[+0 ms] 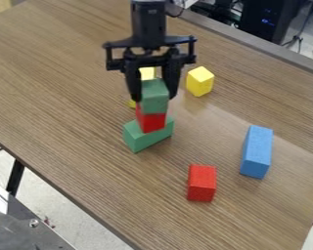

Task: Left the green thing and put it on the table

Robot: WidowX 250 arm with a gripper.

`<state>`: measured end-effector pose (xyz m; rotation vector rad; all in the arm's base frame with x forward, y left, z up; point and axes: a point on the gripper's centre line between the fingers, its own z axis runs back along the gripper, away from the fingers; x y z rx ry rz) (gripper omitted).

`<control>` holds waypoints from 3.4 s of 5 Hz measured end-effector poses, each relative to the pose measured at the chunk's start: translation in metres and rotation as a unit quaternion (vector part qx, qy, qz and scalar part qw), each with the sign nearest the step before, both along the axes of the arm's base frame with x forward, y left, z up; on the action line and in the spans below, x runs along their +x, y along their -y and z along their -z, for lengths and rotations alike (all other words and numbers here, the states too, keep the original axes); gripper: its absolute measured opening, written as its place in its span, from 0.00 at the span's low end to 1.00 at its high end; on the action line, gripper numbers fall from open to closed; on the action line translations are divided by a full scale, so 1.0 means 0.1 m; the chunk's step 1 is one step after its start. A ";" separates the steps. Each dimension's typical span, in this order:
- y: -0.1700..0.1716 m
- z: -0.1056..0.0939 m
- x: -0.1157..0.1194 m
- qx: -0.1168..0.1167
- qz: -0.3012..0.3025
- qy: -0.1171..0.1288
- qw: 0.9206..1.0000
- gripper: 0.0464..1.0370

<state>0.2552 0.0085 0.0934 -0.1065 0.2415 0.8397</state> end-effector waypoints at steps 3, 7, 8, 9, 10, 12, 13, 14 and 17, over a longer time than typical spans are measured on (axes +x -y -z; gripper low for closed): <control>0.38 -0.03 0.17 0.028 0.112 0.002 0.993 0.54; 0.69 0.44 0.29 0.006 0.264 0.012 0.964 0.54; 0.63 0.51 0.25 -0.005 0.252 0.013 0.968 0.60; 0.61 0.51 0.26 -0.006 0.254 0.017 0.967 0.89; 0.62 0.34 0.31 0.002 0.261 0.050 0.964 0.97; 0.69 -0.13 0.24 0.063 0.310 0.110 0.942 0.96; 0.63 -0.33 0.03 0.091 0.313 0.151 0.933 0.96; 0.64 -0.32 -0.05 0.085 0.310 0.155 0.934 0.96; 0.64 -0.19 -0.09 0.050 0.343 0.114 0.931 0.96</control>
